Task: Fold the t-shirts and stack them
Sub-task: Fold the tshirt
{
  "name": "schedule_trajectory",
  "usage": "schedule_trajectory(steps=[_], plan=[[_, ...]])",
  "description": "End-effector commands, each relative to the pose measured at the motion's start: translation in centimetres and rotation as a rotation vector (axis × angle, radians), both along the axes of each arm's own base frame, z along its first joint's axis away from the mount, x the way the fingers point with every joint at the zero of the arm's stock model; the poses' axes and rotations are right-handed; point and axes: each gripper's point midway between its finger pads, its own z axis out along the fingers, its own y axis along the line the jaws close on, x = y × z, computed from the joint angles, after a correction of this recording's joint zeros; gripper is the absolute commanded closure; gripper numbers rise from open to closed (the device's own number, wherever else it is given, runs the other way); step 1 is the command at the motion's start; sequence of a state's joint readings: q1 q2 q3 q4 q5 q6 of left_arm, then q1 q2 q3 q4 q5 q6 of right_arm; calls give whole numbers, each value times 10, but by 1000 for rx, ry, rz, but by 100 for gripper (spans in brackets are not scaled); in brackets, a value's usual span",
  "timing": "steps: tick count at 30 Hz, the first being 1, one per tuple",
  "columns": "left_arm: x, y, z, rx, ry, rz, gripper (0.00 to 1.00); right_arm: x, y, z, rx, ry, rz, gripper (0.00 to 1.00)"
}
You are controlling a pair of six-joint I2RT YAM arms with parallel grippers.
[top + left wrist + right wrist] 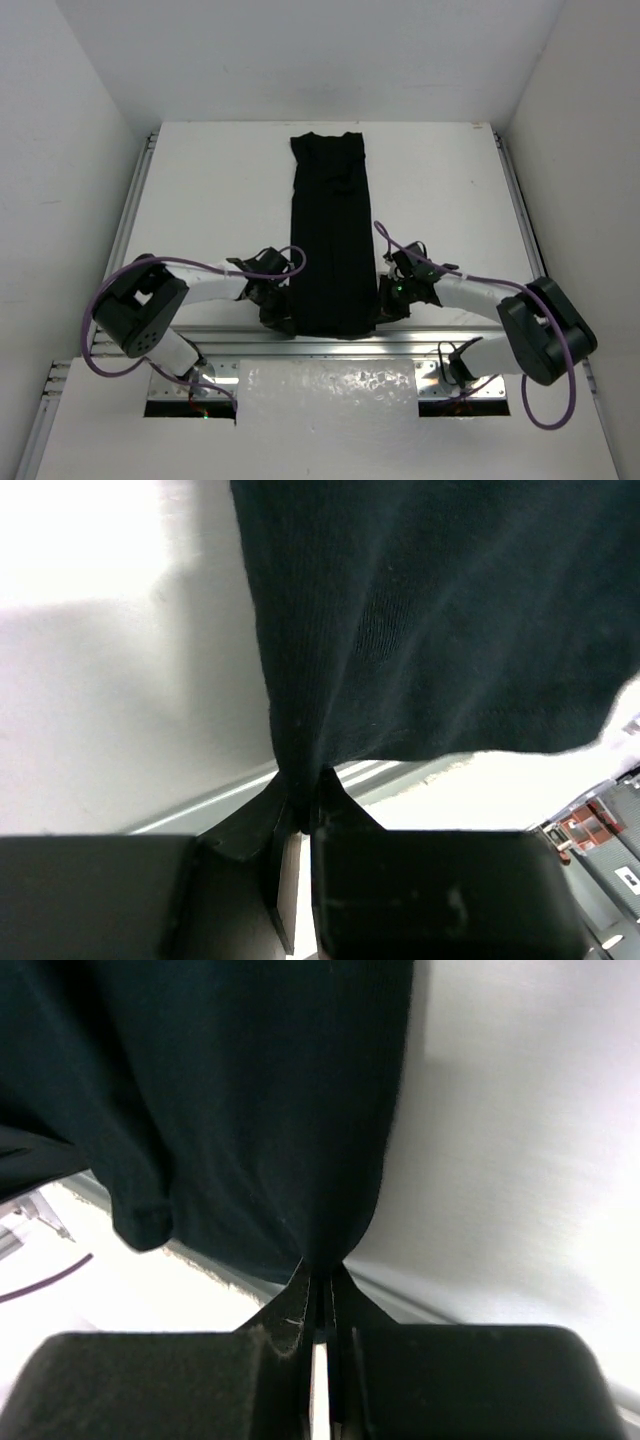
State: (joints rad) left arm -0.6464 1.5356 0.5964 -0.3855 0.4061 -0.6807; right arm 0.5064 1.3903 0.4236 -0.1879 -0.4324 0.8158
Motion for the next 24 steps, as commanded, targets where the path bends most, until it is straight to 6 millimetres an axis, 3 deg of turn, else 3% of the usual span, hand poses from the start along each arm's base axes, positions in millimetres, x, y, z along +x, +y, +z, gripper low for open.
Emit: schedule_trajectory(steps=[1,9,13,18,24], plan=[[21,-15,29,-90,-106,-2,100,14,-6,22,-49,-76,-13,100],[49,-20,77,-111,-270,29,100,31,2,66,-36,-133,14,97],[75,-25,109,-90,-359,34,100,58,15,96,-17,-201,20,99],[106,-12,137,22,-457,82,100,88,22,123,-37,-259,18,99],[137,-14,138,62,-478,97,100,122,17,134,-49,-266,-39,98]])
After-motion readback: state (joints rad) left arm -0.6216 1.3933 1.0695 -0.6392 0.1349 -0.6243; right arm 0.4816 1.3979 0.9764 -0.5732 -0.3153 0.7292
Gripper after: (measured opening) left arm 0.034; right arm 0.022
